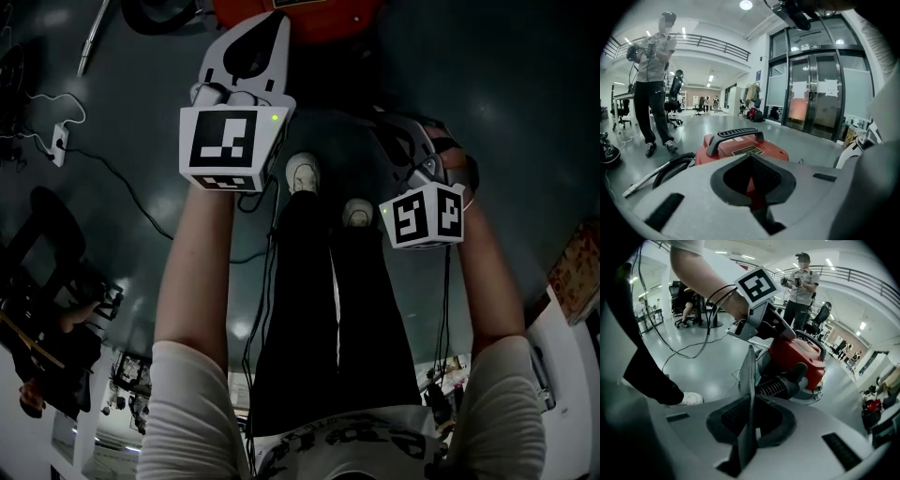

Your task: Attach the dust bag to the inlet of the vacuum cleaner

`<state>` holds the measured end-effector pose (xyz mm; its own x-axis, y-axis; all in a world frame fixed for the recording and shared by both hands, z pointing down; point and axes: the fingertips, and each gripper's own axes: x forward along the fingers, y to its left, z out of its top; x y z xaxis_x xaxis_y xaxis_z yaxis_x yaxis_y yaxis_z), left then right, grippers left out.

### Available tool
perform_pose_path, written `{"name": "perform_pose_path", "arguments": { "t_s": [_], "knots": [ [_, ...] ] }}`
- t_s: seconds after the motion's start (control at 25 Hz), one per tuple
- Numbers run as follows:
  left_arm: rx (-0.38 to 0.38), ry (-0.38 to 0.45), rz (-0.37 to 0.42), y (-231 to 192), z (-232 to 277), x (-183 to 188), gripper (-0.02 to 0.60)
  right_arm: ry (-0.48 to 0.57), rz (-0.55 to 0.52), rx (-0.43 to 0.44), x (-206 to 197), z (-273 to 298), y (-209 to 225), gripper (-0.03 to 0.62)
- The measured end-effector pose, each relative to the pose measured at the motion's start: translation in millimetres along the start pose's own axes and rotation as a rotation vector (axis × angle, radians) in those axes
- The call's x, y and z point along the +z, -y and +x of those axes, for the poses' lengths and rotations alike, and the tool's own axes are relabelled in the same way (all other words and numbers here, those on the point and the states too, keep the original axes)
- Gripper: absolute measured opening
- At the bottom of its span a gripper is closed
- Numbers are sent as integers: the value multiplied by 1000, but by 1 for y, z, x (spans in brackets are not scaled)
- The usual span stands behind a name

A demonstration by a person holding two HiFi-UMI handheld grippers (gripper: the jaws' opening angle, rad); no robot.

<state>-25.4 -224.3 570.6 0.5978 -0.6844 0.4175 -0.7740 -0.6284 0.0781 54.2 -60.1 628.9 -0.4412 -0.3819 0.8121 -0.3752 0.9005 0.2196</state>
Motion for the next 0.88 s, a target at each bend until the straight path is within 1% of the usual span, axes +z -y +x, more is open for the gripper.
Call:
{"name": "perform_pose_path", "arguments": {
  "t_s": [0.12,0.24,0.32,0.56,0.68,0.8,0.88],
  "knots": [
    [-8,2,-3,-1,0,0,3,3,-46,32,-2,2,2,23],
    [-4,4,-9,-2,0,0,3,19,-119,53,5,3,3,23],
    [-5,0,-11,-2,0,-1,3,26,-146,58,11,5,6,21],
    [-16,-7,-10,-3,1,-2,3,23,-170,79,13,8,14,23],
    [-8,-9,-26,-4,0,-2,3,33,-152,86,13,9,15,23],
    [-14,-31,-37,-3,1,-2,3,47,-126,98,16,10,16,23],
    [-29,-47,-38,-1,1,-3,3,41,-140,112,19,11,15,23]
  ]
}}
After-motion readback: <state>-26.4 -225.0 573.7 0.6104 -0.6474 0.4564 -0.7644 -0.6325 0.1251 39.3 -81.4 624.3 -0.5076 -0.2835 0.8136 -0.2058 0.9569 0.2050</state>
